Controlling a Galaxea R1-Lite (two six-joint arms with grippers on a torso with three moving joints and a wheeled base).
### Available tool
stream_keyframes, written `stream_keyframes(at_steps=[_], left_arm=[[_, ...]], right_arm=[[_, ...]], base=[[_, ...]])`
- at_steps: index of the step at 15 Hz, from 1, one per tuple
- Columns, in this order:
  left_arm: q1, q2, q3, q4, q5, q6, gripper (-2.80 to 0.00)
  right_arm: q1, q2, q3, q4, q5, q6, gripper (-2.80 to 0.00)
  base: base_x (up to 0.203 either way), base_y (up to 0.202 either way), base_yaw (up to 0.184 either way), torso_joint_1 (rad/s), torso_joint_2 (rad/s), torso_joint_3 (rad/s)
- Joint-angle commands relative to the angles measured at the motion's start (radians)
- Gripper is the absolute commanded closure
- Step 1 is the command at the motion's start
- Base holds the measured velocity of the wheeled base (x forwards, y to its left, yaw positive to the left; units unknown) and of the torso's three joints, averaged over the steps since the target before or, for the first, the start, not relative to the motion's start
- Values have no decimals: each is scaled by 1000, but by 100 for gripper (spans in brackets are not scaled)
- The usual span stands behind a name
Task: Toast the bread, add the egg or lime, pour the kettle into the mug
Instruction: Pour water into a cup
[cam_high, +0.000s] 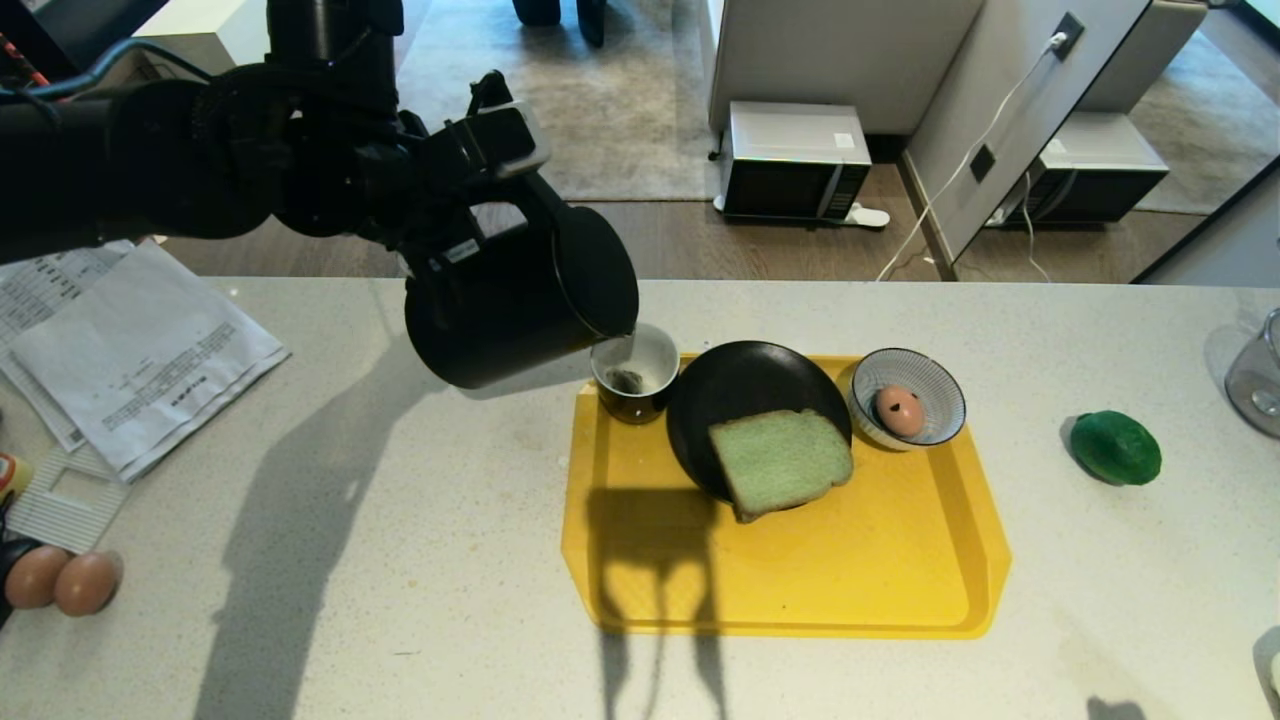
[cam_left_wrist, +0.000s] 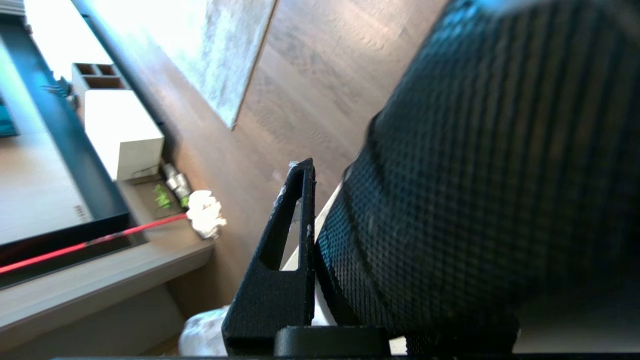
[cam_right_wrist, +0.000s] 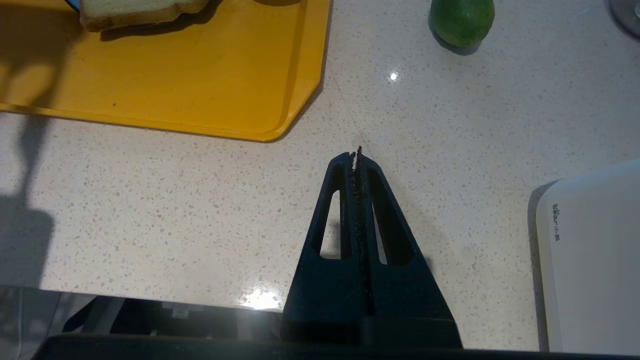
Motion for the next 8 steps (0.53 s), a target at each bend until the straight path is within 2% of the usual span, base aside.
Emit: stream_keyframes(at_steps=[1,8], left_arm=[[-10,-1,0,1,16,13,0],[-16,2,-9,15,53,51,0]], right_arm=[[0,0,0,1,0,-1,0],[0,0,0,1,0,-1,0]], base=[[0,0,0,0,0,0],[0,0,0,0,0,0]])
